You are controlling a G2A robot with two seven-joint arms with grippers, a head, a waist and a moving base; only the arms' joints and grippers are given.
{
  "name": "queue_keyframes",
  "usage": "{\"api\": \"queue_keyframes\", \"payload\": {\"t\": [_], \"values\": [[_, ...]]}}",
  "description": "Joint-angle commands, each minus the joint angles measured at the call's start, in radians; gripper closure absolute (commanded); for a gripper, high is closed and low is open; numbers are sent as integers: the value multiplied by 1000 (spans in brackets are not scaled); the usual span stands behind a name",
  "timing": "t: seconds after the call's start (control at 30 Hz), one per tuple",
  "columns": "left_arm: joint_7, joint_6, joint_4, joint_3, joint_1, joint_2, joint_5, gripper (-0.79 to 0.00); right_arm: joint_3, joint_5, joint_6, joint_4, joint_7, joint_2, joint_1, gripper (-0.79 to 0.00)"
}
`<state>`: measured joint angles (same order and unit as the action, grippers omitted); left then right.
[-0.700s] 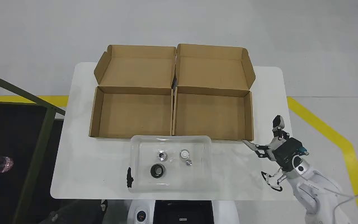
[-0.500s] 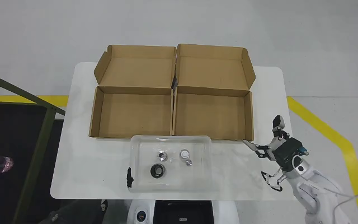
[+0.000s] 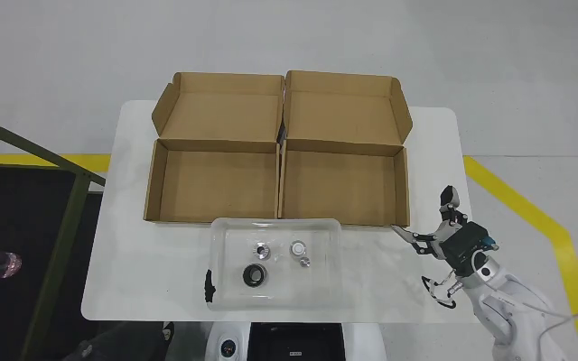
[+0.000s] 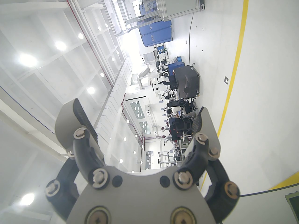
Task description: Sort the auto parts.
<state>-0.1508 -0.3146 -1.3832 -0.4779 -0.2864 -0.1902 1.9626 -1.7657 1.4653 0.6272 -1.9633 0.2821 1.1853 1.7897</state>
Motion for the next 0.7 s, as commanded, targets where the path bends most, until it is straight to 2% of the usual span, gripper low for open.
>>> {"api": "queue_keyframes", "payload": {"t": [0.0,0.23,0.43,0.67], "values": [[0,0,0,0,0,0,0,-785,0,0,0,0,0,0,0,-785],[0,0,0,0,0,0,0,-785,14,19,14,-14,-16,-2,-7,-785],[0,0,0,0,0,0,0,-785,68,42,130,-38,-81,-12,-62,-785],[0,0,0,0,0,0,0,-785,158,44,310,-71,-246,-26,-156,-785]]}}
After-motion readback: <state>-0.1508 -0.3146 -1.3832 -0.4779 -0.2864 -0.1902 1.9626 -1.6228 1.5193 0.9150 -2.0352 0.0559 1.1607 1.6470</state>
